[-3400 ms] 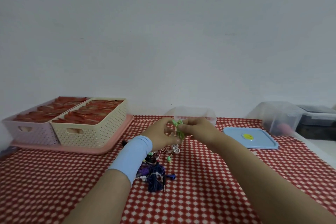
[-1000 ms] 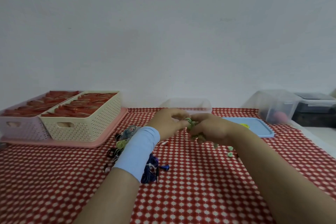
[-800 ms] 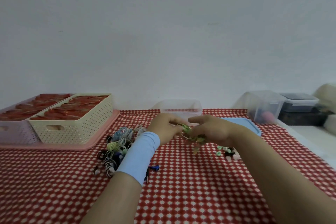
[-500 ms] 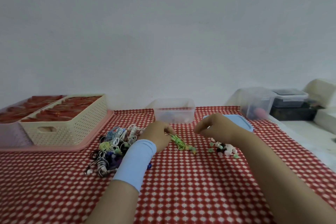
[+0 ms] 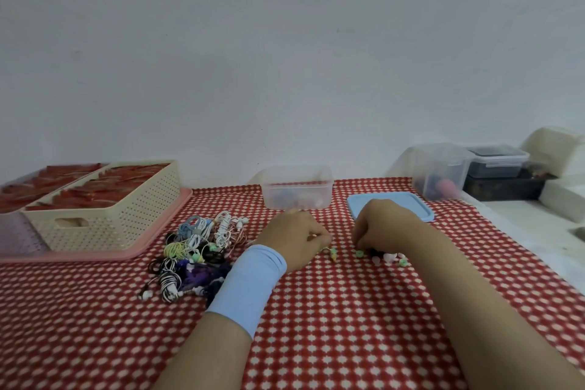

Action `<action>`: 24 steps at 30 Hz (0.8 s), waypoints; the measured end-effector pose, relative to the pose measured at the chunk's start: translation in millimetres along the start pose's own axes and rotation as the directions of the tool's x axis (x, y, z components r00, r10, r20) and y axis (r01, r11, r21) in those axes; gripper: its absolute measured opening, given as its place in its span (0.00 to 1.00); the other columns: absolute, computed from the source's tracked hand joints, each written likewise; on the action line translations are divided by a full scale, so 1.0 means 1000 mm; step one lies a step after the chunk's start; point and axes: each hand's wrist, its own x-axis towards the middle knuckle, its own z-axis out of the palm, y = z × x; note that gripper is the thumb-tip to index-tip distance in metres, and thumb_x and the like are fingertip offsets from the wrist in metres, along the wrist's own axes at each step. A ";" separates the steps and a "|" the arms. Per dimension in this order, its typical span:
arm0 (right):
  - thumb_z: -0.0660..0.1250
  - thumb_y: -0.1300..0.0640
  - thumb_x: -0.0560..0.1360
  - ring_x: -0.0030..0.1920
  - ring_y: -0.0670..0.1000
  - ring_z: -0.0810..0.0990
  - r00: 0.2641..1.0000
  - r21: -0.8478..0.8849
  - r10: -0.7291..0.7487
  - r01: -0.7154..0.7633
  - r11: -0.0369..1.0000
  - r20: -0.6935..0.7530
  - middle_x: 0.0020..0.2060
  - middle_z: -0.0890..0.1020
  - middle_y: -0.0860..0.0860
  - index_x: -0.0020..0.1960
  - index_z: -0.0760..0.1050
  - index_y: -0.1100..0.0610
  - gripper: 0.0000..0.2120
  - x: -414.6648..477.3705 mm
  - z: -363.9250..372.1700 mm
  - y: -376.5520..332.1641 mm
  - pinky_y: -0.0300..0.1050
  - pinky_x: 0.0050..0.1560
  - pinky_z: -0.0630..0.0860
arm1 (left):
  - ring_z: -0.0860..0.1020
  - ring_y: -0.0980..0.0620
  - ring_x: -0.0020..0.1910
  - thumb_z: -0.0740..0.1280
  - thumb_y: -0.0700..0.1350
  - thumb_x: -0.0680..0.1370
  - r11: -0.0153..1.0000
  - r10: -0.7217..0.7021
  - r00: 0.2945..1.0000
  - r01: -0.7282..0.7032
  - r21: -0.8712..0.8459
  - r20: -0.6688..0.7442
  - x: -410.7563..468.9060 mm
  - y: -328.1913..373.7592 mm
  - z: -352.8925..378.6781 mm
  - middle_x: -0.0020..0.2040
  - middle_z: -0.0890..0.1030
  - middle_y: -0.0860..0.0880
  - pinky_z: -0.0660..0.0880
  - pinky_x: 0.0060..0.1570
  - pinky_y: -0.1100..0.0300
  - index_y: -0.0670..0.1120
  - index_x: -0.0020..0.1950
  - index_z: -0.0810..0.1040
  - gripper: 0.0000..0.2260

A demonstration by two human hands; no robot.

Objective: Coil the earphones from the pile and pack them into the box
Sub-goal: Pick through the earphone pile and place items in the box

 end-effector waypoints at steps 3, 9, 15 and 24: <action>0.71 0.56 0.75 0.45 0.47 0.84 1.000 -0.105 -0.004 0.002 0.995 -0.020 0.46 0.86 0.45 0.48 0.87 0.45 0.08 0.000 0.002 -0.004 0.48 0.53 0.83 | 0.72 0.53 0.60 0.65 0.55 0.79 0.999 0.042 0.996 -0.044 0.025 0.080 0.000 0.005 0.002 0.59 0.80 0.55 0.69 0.65 0.53 0.57 0.61 0.82 0.12; 0.67 0.56 0.80 0.47 0.40 0.79 0.971 0.298 -0.106 0.169 0.939 -0.216 0.51 0.85 0.43 0.54 0.85 0.48 0.09 -0.004 0.011 -0.007 0.37 0.53 0.75 | 0.75 0.54 0.56 0.68 0.53 0.78 0.999 0.047 0.999 -0.047 0.016 0.028 -0.002 0.003 0.006 0.55 0.82 0.56 0.69 0.62 0.57 0.56 0.57 0.84 0.09; 0.72 0.56 0.77 0.26 0.44 0.73 0.978 0.806 -0.026 0.186 0.562 -0.208 0.29 0.81 0.48 0.48 0.85 0.55 0.03 -0.017 0.017 -0.023 0.36 0.25 0.68 | 0.82 0.59 0.45 0.73 0.44 0.75 0.760 -0.262 0.957 0.124 -0.638 -0.126 -0.012 0.003 0.006 0.44 0.85 0.53 0.75 0.46 0.68 0.52 0.51 0.83 0.07; 0.73 0.58 0.75 0.31 0.46 0.74 0.998 0.969 -0.066 0.027 0.247 -0.011 0.40 0.82 0.52 0.50 0.86 0.55 0.05 -0.014 0.021 -0.021 0.38 0.26 0.61 | 0.83 0.49 0.42 0.70 0.38 0.77 0.395 -0.325 0.945 0.117 -0.911 -0.019 -0.019 -0.005 0.003 0.45 0.87 0.47 0.82 0.52 0.54 0.47 0.53 0.85 0.08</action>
